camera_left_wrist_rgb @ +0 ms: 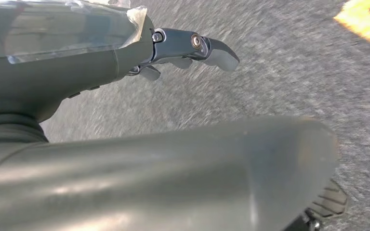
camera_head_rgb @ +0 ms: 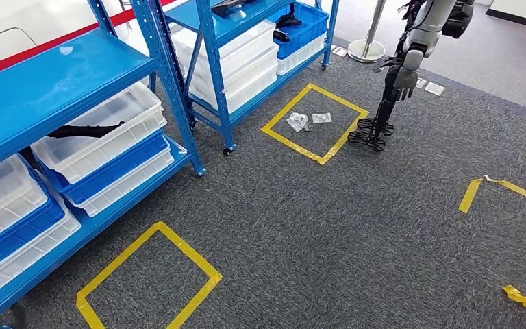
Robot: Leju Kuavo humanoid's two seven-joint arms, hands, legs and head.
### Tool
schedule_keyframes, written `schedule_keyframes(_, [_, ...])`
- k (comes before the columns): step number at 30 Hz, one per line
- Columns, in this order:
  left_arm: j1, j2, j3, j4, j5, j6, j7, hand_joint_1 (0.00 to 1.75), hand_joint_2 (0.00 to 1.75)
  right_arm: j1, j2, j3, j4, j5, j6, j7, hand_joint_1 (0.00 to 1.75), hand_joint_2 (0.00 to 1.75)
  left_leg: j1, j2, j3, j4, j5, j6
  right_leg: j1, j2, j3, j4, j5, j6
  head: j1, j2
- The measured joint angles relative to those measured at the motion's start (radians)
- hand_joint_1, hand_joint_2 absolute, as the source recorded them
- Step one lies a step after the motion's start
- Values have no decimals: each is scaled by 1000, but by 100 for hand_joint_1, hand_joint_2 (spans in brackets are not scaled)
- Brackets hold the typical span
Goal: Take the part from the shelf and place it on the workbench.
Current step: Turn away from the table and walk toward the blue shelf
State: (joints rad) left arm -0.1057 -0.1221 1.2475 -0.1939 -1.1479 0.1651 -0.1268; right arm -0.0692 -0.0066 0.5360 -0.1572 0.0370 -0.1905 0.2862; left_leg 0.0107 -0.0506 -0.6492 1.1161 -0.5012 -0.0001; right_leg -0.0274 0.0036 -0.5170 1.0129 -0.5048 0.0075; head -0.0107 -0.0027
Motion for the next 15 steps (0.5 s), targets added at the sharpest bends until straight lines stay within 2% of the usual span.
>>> schedule_keyframes(1, [-2,0,-1,0,-1,0,1,0,0,2,0,0,0,0,0,0,0,175,0,24,-31,67,-36,-2,3,-15,-2,0,0,-5,-3,0])
schedule_keyframes(2, [-3,-1,-1,0,-2,0,0,0,0,4,0,0,0,0,1,0,0,175,1,35,-61,132,-65,-4,6,-31,-3,0,-1,-8,-4,0])
schedule_keyframes(3, [-2,-1,-1,0,-2,0,0,0,0,6,0,0,0,0,1,0,0,175,1,40,-80,174,-77,-5,8,-47,-3,0,-2,-10,-4,0])
schedule_keyframes(4, [-1,-2,-1,0,-2,0,0,0,0,6,0,0,0,0,1,0,0,175,1,44,-82,180,-71,-6,9,-61,-3,1,-2,-10,-4,0])
schedule_keyframes(5, [0,-1,-1,0,-2,0,0,0,0,5,1,0,0,0,1,0,0,175,1,50,-63,149,-48,-5,9,-74,-2,1,-4,-10,-4,0])
schedule_keyframes(6, [0,-1,-1,0,-2,0,1,0,0,4,1,0,0,0,2,0,0,175,1,66,-29,89,-18,-2,10,-86,0,1,-6,-10,-5,0])
schedule_keyframes(7, [-1,-1,-2,0,-3,-1,1,0,0,3,2,0,0,1,3,0,0,175,-1,94,10,21,7,2,12,-98,3,1,-8,-7,-5,0])
schedule_keyframes(9, [-7,-1,-3,0,-7,-6,8,0,0,2,4,0,0,2,7,4,0,175,-7,131,59,-70,31,10,21,-120,5,1,-15,2,-3,0])
schedule_keyframes(10, [-9,-1,-5,0,-9,-10,12,0,0,2,5,0,0,3,8,7,0,175,-11,132,64,-83,30,14,25,-131,8,0,-18,7,-2,0])
schedule_keyframes(11, [-10,-2,-6,0,-12,-14,16,0,0,0,6,0,0,3,9,9,0,175,-13,117,63,-85,30,18,26,-144,11,-1,-20,12,0,0])
schedule_keyframes(12, [-8,-2,-8,0,-13,-17,18,0,0,-2,6,0,0,3,9,11,0,175,-11,104,64,-89,34,24,26,-149,15,-1,-22,17,1,0])
schedule_keyframes(13, [-6,-2,-9,0,-13,-19,18,0,0,-4,6,0,0,3,10,12,0,175,-9,91,65,-94,38,31,24,-133,15,7,-29,21,2,0])
schedule_keyframes(15, [-5,-3,-10,0,-13,-24,18,0,0,-5,6,0,0,3,10,13,0,175,-2,66,67,-102,47,42,20,-68,-16,76,-67,22,5,0])
